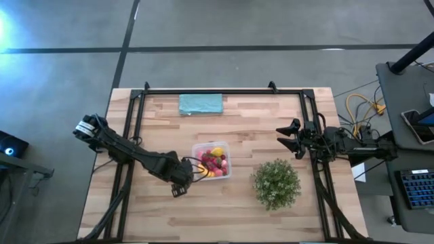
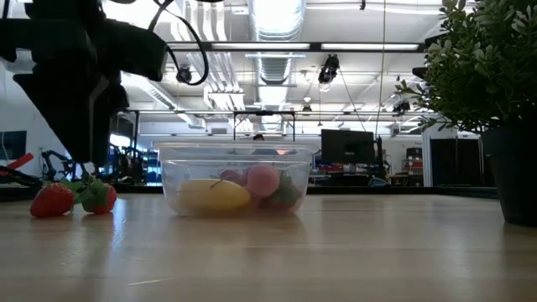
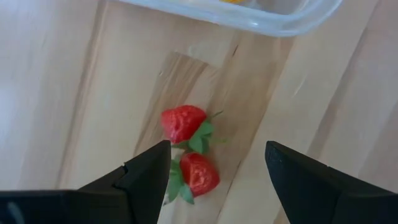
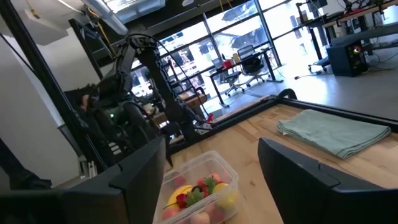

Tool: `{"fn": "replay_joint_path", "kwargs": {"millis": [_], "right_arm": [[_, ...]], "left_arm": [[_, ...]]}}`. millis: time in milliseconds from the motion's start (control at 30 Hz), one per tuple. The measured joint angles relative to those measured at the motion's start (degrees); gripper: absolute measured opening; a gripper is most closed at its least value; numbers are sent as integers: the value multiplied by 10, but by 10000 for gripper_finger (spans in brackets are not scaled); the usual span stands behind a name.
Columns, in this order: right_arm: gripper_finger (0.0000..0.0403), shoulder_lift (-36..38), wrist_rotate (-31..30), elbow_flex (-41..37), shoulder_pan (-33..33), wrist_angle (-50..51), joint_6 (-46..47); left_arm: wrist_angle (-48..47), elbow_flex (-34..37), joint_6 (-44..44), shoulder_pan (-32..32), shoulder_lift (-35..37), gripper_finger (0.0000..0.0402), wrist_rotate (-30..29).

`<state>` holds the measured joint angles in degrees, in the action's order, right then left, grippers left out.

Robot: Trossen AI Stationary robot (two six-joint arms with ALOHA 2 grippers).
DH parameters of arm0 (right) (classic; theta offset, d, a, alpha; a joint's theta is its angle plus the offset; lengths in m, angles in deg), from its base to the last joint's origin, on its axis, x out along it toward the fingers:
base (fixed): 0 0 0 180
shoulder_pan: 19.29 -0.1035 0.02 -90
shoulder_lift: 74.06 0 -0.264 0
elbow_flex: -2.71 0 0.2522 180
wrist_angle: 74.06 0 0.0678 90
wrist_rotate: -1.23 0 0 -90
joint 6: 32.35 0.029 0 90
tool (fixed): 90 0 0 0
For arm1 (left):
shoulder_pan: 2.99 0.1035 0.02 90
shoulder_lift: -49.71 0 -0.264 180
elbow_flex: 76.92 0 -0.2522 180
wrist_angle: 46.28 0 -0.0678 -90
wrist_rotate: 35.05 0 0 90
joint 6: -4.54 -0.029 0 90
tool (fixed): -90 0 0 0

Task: Pick and placing Produce into tupperware
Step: Put the red strawberry into the transparent bin

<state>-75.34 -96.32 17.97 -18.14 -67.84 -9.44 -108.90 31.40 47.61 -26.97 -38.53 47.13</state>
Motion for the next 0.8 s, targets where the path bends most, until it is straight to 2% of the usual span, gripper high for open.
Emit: {"fn": "replay_joint_path", "kwargs": {"millis": [333,800], "right_arm": [[248,0,0,0,0,0,0],[251,0,0,0,0,0,0]], "left_arm": [[111,49,0,12,0,247,-6],[109,82,0,22,0,247,-17]]}}
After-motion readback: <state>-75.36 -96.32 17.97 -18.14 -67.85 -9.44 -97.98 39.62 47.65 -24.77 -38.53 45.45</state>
